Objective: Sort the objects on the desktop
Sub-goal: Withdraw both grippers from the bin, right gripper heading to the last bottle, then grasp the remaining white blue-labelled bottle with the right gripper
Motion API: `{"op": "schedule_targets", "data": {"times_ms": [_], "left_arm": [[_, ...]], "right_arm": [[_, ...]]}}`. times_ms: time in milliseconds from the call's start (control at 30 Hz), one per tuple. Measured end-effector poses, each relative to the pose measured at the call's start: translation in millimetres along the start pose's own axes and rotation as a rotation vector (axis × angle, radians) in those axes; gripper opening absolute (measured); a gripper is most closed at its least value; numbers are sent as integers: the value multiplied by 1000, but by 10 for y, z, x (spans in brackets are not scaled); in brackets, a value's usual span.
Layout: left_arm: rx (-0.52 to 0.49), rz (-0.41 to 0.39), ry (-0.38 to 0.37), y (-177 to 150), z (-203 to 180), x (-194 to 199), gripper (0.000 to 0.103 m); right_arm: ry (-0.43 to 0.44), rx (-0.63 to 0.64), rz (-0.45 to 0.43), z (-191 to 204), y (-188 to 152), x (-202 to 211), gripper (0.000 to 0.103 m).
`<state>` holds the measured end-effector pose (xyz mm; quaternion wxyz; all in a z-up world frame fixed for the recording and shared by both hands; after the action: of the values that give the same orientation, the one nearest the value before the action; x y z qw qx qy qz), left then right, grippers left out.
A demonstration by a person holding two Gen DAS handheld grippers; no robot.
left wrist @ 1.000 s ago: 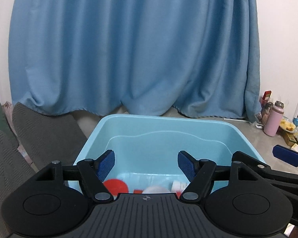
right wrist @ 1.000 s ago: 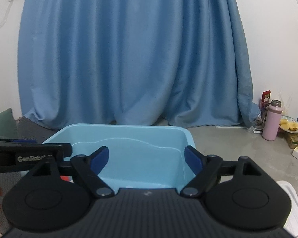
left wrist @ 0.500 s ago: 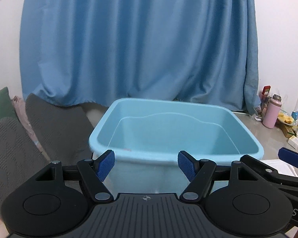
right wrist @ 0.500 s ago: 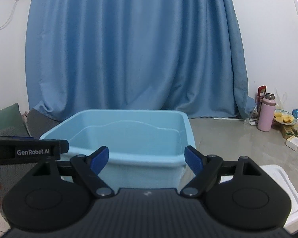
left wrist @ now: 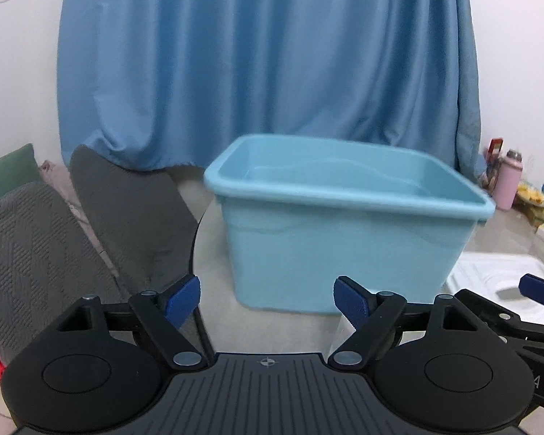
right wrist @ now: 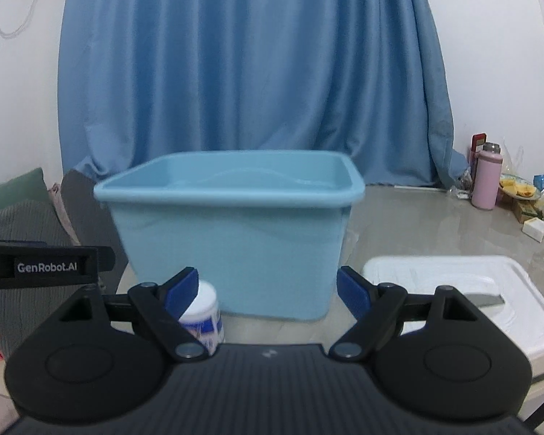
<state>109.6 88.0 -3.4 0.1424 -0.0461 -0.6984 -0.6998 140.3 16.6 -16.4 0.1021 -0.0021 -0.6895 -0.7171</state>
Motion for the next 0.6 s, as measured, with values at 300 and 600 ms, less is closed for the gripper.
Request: {"op": "schedule_targets", "data": {"times_ms": [300, 600], "left_arm": [[19, 22, 34, -442, 188, 65, 83], [19, 20, 54, -605, 284, 64, 83]], "right_arm": [[15, 1, 9, 94, -347, 76, 83], [33, 4, 11, 201, -531, 57, 83]]}}
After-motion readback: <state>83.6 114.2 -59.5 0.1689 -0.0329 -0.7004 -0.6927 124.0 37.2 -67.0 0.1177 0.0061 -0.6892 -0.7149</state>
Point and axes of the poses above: each gripper's, at about its wrist camera, not at the fingertips, and x roughly against the way its jaws point, z to its left, y to its top, the point moved 7 cm from there along -x, roughly the way its jaws point, and after that the axes turned 12 degrees about -z, right-handed, at the moved point
